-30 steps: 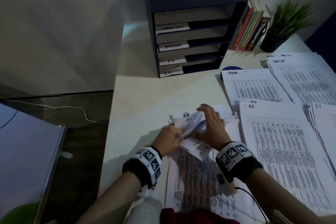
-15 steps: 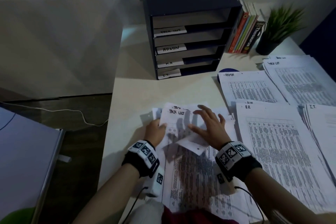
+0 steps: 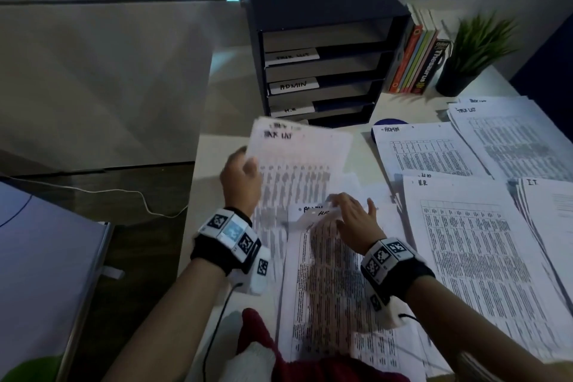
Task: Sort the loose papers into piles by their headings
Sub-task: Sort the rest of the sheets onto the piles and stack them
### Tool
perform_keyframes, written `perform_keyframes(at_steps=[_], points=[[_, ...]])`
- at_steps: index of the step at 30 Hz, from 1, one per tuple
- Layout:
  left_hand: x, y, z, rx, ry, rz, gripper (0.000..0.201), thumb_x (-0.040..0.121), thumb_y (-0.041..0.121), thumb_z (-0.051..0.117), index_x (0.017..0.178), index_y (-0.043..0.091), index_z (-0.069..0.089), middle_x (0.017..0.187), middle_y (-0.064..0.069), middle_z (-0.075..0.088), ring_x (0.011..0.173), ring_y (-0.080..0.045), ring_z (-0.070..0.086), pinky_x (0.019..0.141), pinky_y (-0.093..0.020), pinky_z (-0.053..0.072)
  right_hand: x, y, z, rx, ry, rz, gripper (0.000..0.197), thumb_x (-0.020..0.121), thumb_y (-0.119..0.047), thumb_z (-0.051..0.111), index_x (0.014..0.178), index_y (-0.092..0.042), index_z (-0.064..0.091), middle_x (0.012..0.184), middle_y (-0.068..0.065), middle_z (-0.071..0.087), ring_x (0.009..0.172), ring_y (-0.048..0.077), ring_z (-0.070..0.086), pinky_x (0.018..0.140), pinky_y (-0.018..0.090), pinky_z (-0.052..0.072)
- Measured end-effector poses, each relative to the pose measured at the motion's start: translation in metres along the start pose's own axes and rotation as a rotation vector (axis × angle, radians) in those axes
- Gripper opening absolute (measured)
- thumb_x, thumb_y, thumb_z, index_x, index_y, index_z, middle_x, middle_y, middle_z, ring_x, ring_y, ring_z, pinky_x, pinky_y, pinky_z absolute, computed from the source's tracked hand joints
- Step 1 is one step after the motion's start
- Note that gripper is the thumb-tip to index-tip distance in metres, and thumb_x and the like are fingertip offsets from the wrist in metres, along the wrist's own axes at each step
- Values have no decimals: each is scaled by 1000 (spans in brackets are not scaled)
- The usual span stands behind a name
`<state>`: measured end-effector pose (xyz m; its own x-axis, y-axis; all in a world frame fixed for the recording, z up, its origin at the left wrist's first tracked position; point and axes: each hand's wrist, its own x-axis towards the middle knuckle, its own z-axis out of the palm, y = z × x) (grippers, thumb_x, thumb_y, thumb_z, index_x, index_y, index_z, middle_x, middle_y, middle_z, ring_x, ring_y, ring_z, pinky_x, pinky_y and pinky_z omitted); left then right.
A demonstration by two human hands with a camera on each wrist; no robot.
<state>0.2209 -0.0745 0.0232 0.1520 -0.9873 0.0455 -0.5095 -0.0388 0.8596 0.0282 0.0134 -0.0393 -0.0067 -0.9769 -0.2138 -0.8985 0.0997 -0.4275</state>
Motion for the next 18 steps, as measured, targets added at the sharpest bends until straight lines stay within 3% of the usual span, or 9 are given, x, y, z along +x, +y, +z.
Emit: perform_keyframes(at_steps=[2, 3, 6, 9, 12, 14, 16, 18], points=[[7, 26, -17, -30, 103, 104, 23, 96, 9, 39, 103, -1, 58, 93, -8, 58, 85, -22, 58, 57, -9, 38, 0, 1, 4, -108, -67, 14, 45, 92, -2, 39, 135, -13, 31, 150, 1, 24, 143, 16, 12, 112, 54, -3], [10, 40, -26, -49, 167, 182, 22, 96, 9, 40, 100, -2, 58, 88, -5, 56, 81, -19, 57, 55, -4, 36, 0, 1, 5, -158, -94, 23, 49, 93, -2, 37, 139, -14, 27, 155, -1, 11, 144, 17, 3, 112, 55, -4], [15, 78, -51, -159, 319, 455, 23, 93, 9, 46, 97, -7, 61, 85, -3, 57, 75, -3, 52, 60, 6, 31, 0, 0, 5, -164, -121, 61, 52, 94, -12, 42, 142, -16, 23, 157, -2, -7, 144, 20, -9, 112, 55, -5], [16, 107, -64, -248, 391, 659, 28, 92, 16, 45, 100, -4, 62, 89, -2, 61, 79, 2, 54, 68, 3, 34, 1, -1, -8, 64, -6, 111, 65, 89, -33, 57, 141, -15, 24, 157, 1, -3, 144, 21, -1, 113, 52, 1], [15, 124, -64, -374, 340, 698, 21, 93, 12, 45, 106, 4, 60, 90, 7, 59, 77, 11, 56, 71, -8, 43, -1, -7, -42, 486, 246, 98, 91, 77, -40, 69, 144, -9, 17, 155, 7, 13, 142, 20, 15, 116, 40, 16], [10, 133, -57, -426, 235, 677, 19, 94, 13, 45, 107, 8, 58, 89, 12, 60, 79, 9, 58, 72, -16, 48, -5, -8, -73, 734, 362, 89, 100, 71, -38, 73, 146, -12, 12, 154, 5, 16, 137, 12, 19, 113, 32, 19], [2, 141, -46, -473, 106, 653, 15, 93, 16, 46, 102, 21, 56, 84, 18, 64, 80, 5, 60, 73, -20, 50, -9, -3, -102, 913, 454, 74, 102, 70, -28, 76, 146, -18, 9, 154, 3, 14, 135, 8, 19, 110, 30, 20], [-6, 151, -33, -495, -8, 605, 18, 92, 15, 46, 94, 29, 55, 79, 25, 67, 79, 4, 62, 72, -19, 51, -13, 9, -124, 1032, 497, 46, 104, 69, -18, 77, 145, -23, 7, 153, 3, 16, 137, 13, 21, 108, 33, 22]])
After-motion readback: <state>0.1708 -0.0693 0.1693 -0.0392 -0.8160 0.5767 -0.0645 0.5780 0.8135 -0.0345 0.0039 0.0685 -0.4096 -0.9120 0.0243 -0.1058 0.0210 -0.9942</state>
